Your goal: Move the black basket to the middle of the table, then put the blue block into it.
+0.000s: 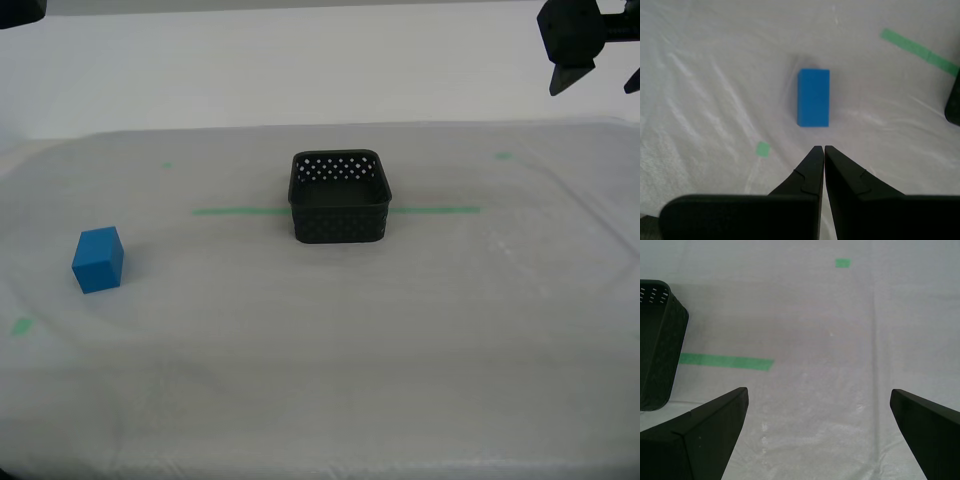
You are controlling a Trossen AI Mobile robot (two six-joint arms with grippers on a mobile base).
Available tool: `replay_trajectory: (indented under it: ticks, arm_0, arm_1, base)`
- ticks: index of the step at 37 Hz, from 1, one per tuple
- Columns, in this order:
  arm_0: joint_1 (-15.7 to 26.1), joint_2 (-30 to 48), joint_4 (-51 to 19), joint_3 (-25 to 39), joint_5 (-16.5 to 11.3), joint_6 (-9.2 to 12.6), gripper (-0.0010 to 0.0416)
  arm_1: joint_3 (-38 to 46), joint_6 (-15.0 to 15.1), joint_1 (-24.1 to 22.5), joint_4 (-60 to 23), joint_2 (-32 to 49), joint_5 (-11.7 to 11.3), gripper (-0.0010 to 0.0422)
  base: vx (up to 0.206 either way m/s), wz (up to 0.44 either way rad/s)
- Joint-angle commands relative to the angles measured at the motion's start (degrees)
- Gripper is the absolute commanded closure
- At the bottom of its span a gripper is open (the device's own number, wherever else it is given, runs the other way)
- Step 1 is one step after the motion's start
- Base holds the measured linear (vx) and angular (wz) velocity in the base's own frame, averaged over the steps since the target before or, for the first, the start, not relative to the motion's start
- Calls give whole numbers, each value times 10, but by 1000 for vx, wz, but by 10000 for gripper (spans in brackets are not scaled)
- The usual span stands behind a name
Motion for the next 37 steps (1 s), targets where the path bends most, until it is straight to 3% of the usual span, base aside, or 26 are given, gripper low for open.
replay_trajectory:
  ticks: [1,7,12,14,31,37]
  arm_0:
    - [0,0,1,1,2,-1,7]
    - [0,0,1,1,2,-1,7]
    - [0,0,1,1,2,-1,7]
    - [0,0,1,1,2,-1,7]
    - [0,0,1,1,2,-1,7]
    - [0,0,1,1,2,-1,7]
  arm_1:
    - [0,-17,0,-21,0,7,412]
    - [0,-24,1,-36,0,7,412]
    - [0,-26,0,-36,0,86,412]
    - [0,-31,0,-36,0,101,412]
    - [10,-45,1,-48,0,70,412]
    - [35,-41,1,-78,12,40,397]
  base:
    - [0,0]
    - [0,0]
    - [0,0]
    - [0,0]
    - [0,0]
    - [0,0]
